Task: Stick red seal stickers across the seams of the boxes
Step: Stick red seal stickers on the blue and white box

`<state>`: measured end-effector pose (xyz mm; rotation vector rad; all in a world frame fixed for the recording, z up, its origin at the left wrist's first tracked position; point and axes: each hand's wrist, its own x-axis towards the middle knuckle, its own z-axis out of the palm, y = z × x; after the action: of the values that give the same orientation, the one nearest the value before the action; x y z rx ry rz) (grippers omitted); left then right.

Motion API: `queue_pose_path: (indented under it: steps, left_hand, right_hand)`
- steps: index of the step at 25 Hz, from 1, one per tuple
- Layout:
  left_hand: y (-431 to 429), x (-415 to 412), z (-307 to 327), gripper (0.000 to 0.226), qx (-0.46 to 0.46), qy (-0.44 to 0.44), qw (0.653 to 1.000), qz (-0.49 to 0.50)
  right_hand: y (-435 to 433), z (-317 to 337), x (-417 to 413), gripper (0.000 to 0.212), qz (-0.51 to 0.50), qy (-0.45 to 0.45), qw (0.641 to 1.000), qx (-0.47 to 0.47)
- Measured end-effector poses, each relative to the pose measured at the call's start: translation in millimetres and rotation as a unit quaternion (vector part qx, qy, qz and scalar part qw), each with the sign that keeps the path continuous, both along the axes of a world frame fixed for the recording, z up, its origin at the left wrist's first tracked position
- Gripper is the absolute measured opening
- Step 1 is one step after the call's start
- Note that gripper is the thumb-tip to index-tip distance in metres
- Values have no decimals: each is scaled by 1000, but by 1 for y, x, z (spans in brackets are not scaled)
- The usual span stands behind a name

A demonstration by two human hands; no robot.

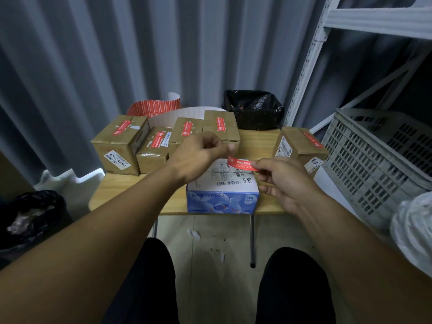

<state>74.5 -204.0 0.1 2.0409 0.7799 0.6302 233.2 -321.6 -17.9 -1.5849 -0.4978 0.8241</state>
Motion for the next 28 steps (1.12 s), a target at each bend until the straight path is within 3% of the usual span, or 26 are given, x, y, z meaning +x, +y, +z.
queue_pose_path:
  steps: [3,8,17,28]
  left_hand:
    - [1,2,1,24,-19,22,1000,13]
    - [8,-5,-2,10,-61,-6,998,23]
    - [24,-17,-15,8,-141,-17,986,83]
    - [26,-6,-35,10,-132,11,983,128]
  right_hand:
    - [6,-4,-4,10,8,-2,1000,0]
    - [13,-5,-3,9,17,-23,1000,-6]
    - [32,-1,-4,15,60,-222,971,-63]
    - [46,-22,2,31,51,-232,967,-94]
